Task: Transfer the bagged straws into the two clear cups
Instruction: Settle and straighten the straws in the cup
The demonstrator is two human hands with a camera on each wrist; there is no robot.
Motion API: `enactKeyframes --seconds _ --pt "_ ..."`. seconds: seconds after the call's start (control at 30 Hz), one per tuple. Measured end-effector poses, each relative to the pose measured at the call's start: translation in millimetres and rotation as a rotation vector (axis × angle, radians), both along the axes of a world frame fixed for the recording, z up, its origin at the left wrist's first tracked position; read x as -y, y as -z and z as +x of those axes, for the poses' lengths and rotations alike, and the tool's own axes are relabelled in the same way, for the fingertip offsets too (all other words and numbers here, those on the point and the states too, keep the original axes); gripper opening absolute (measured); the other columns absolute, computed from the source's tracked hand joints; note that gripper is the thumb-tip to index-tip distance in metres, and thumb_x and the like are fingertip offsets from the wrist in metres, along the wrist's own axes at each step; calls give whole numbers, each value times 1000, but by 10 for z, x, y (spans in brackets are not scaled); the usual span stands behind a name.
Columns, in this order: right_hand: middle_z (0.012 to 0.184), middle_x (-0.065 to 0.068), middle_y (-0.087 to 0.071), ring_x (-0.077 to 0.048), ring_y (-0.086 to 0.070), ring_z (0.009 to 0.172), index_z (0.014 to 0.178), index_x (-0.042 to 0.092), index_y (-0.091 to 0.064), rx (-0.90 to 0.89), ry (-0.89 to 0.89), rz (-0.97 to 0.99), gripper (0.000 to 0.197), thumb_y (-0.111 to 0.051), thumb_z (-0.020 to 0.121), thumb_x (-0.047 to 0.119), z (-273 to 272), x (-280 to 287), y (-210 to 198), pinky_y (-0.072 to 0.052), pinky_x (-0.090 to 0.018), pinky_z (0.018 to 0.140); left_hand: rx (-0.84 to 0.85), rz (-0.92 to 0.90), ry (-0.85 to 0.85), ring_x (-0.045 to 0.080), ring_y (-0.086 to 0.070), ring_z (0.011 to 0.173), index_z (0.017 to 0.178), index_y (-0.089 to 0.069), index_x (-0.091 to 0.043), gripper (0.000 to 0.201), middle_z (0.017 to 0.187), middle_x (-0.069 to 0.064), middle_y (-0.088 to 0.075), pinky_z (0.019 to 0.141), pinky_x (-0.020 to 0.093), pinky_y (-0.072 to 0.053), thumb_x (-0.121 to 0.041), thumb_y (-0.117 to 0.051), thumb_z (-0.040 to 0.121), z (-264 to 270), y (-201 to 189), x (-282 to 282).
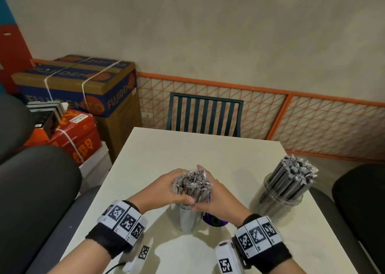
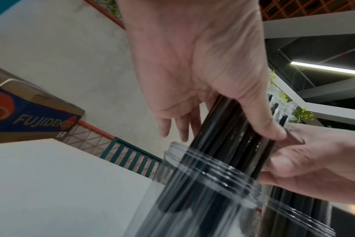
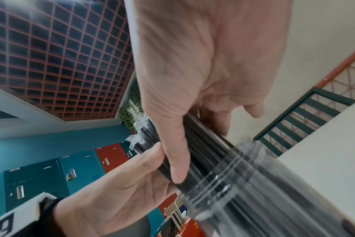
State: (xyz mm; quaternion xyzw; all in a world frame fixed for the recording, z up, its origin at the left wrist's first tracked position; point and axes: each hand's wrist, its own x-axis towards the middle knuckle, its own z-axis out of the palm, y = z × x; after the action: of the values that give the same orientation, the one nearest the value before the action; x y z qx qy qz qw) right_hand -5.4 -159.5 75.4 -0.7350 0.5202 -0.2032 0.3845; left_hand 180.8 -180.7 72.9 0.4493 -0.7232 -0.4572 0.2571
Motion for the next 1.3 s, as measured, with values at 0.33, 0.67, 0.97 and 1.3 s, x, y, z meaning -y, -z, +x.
enactKeyframes --seconds 0.33,0.67,0.97,1.3 --pt "118 10 -59 -3 -56 109 137 24 -37 148 45 -57 70 -74 78 17 -11 -41 -164 -41 -2 84 -45 -58 -34 -16 -52 107 123 -45 -40 62 115 -24 -57 88 3 -41 -26 -78 72 -45 -42 -111" --pt "119 18 -50 4 -48 109 136 24 -36 163 75 -74 72 -76 77 26 23 -55 48 -36 4 81 -100 12 -89 -16 -57 101 113 -47 -42 61 111 -20 -60 80 1 -42 -19 -81 68 -53 88 -94" --pt "109 15 -59 -5 -57 106 126 22 -51 158 148 -137 51 -72 80 22 94 3 130 -41 -1 75 -47 -59 -159 -21 -51 91 122 -45 -35 53 103 -26 -57 84 -1 -41 -24 -72 78 -100 27 -116" --pt "144 9 -38 -3 -36 132 146 21 -20 128 -12 -10 100 -83 69 22 -126 19 59 -29 -18 109 62 -34 -90 -2 -38 121 131 -36 -38 87 126 -29 -43 96 6 -33 -31 -85 60 35 -7 -148"
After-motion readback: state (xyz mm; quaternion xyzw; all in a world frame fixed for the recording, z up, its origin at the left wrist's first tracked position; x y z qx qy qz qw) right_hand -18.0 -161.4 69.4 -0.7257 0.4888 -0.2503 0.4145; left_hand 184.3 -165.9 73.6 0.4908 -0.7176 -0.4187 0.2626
